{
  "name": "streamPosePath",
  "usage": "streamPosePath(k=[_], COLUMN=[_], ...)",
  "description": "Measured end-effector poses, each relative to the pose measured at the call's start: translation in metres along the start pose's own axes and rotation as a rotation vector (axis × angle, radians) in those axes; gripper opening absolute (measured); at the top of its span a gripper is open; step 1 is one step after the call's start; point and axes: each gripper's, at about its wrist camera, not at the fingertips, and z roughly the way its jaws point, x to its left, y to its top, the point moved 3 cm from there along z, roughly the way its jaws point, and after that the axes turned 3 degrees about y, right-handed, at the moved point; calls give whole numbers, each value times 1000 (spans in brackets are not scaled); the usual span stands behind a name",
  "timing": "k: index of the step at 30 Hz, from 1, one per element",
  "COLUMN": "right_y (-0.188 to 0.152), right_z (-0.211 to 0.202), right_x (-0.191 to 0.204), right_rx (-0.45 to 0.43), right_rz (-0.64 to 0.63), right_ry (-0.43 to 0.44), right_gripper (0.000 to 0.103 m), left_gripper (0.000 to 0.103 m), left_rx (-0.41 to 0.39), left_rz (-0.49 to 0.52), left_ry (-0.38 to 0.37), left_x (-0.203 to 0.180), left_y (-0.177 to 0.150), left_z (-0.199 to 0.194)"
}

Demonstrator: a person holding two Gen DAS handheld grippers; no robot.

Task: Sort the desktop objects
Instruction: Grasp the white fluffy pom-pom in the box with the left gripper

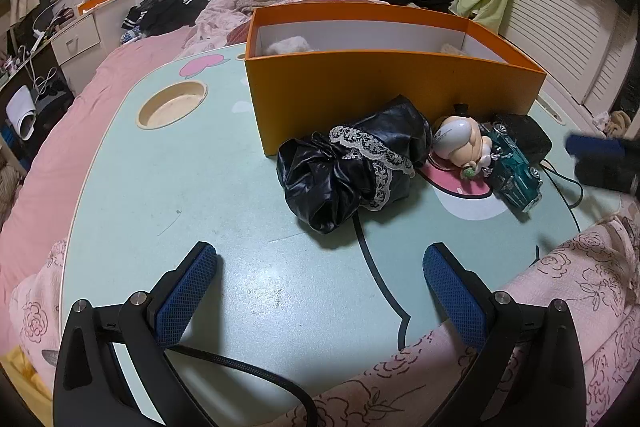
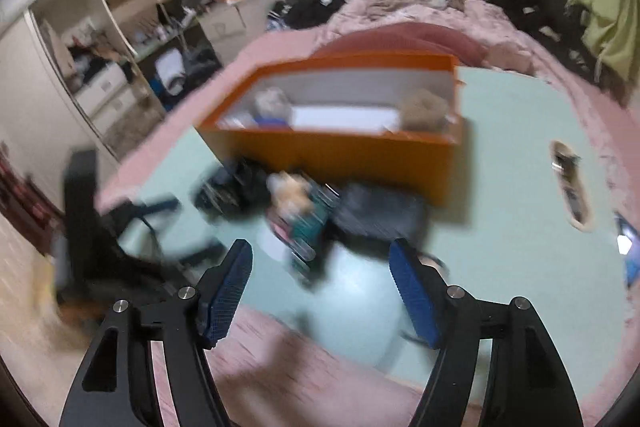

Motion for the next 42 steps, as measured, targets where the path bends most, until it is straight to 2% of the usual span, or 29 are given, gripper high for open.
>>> streamPosePath(k=[3, 4, 5, 9, 22, 26, 27, 29, 31, 33, 34, 35, 37, 39, 42], right_y=[-22, -25, -28, -29, -29, -29, -29, -29, -29, -29, -29, -29, -29, -29, -29], right_z=[13, 13, 16, 20, 17, 17, 17, 17, 16, 16, 16, 16, 16, 16, 16], right_x=[-3, 0, -1, -11, -13, -13, -13, -13, -13, -13, -13, -13, -14, -13, -13], right_rx=[41, 3, -6, -77, -93, -94, -94, -94, -94, -95, -95, -95, -95, -96, -97], right_rz=[-66, -110, -121, -94, -92, -91, -91, -91, -90, -90, -89, -90, -89, -87, -86], right_ry=[-81, -121, -129, -112, -79, -80, -80, -80, -80, -80, -81, -81, -82, -83, -84], right_gripper=[71, 72, 78, 92, 97, 97, 97, 97, 98, 98, 98, 98, 98, 98, 98], left_gripper=[103, 103, 103, 103, 103, 102, 101, 90, 80, 66, 53, 44, 35, 35, 33], left_rx=[0, 0, 1, 0, -3, -51, -77, -124, -155, -124, -102, -53, 31, 138, 251], left_rz=[0, 0, 2, 4, -11, -44, -48, -50, -43, -24, -19, -5, 24, 39, 35], left_ry=[0, 0, 2, -1, 11, -8, -4, -5, -30, -46, -42, -32, 0, 23, 43], left_x=[0, 0, 0, -2, -1, 6, 9, 11, 11, 8, 7, 5, -2, -8, -15], left_y=[0, 0, -1, 0, -2, 4, 9, 27, 59, 101, 113, 135, 163, 178, 183], left_z=[0, 0, 1, -1, -4, -19, -26, -42, -55, -54, -52, -39, -12, 21, 55])
